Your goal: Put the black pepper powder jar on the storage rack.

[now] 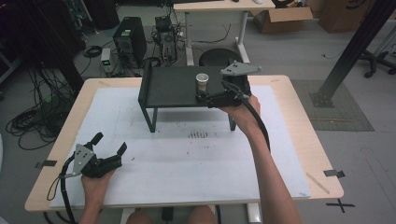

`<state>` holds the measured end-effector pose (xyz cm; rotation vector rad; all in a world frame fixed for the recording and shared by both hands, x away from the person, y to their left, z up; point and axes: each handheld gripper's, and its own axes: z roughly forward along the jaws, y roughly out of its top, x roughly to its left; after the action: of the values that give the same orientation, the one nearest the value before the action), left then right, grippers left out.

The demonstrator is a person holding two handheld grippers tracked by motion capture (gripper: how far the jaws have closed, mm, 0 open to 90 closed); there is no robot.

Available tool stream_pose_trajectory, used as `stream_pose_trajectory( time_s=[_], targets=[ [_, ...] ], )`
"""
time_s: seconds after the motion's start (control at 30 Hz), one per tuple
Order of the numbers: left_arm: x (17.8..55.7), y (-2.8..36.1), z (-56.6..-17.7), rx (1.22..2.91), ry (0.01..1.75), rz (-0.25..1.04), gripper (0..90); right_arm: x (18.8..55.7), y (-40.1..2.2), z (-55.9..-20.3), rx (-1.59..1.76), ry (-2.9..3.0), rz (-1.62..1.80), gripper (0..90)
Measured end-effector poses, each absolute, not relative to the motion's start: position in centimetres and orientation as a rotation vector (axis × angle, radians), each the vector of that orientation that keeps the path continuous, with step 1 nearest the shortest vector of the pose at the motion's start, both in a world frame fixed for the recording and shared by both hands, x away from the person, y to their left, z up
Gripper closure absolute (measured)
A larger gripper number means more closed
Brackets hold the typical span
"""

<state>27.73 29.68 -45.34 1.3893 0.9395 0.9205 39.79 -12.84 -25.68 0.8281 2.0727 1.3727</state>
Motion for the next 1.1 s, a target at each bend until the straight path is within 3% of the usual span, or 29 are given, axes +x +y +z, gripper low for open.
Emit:
stream_pose_trajectory(
  time_s=[0.53,1.1],
  targets=[
    [27.7,29.7,-45.3,1.391,0.939,0.921,3.5,36.2,-15.5,-26.7,0.853,1.974,1.396,0.5],
    [27.7,29.7,-45.3,1.392,0.937,0.924,3.5,33.9,-18.6,-31.2,0.948,1.899,1.379,1.1]
  ],
)
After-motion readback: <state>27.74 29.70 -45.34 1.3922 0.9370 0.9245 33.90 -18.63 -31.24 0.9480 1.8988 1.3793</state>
